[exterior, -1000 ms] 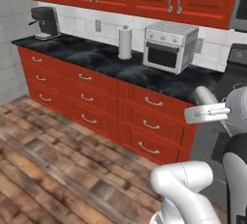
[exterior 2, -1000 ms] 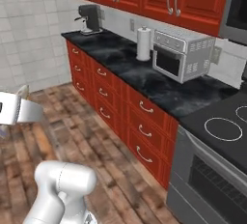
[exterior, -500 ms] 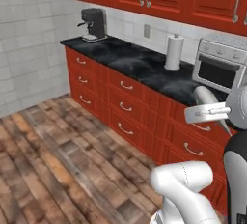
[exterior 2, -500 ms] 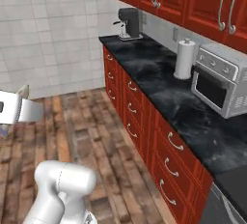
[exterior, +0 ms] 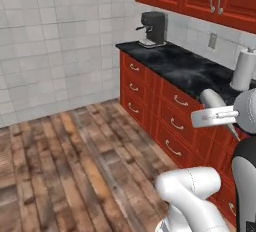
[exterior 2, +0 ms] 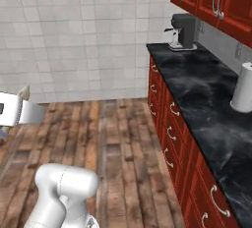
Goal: Gather the potato and mushroom from the fridge and place them on a tray on the dining counter. Then gather the fish and chicken drumstick from the fridge and place them on the other tray.
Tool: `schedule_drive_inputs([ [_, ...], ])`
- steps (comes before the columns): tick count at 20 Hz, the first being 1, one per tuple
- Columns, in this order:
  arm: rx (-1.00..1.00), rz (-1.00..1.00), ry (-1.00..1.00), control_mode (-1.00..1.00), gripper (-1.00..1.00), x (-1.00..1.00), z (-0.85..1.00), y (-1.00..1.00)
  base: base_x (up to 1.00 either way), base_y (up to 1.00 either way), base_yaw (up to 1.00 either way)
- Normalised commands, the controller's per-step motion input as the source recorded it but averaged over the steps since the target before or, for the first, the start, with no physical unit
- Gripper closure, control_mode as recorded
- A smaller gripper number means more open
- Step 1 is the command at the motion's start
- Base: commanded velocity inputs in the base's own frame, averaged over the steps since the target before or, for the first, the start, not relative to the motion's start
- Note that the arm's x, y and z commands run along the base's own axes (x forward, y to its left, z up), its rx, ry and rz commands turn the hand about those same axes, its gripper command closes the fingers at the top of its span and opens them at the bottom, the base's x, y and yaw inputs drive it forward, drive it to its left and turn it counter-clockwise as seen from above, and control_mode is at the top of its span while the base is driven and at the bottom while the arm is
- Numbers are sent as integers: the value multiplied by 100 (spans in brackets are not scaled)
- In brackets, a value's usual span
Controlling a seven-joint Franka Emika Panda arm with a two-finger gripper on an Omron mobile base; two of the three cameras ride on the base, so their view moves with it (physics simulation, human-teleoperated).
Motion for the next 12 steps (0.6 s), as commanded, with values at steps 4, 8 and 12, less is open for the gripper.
schedule_drive_inputs([
  [4,0,0,0,100,100,0,0,0,75,0,44],
  [8,0,0,0,100,100,0,0,0,84,0,43],
  [12,0,0,0,100,100,0,0,0,87,0,43],
])
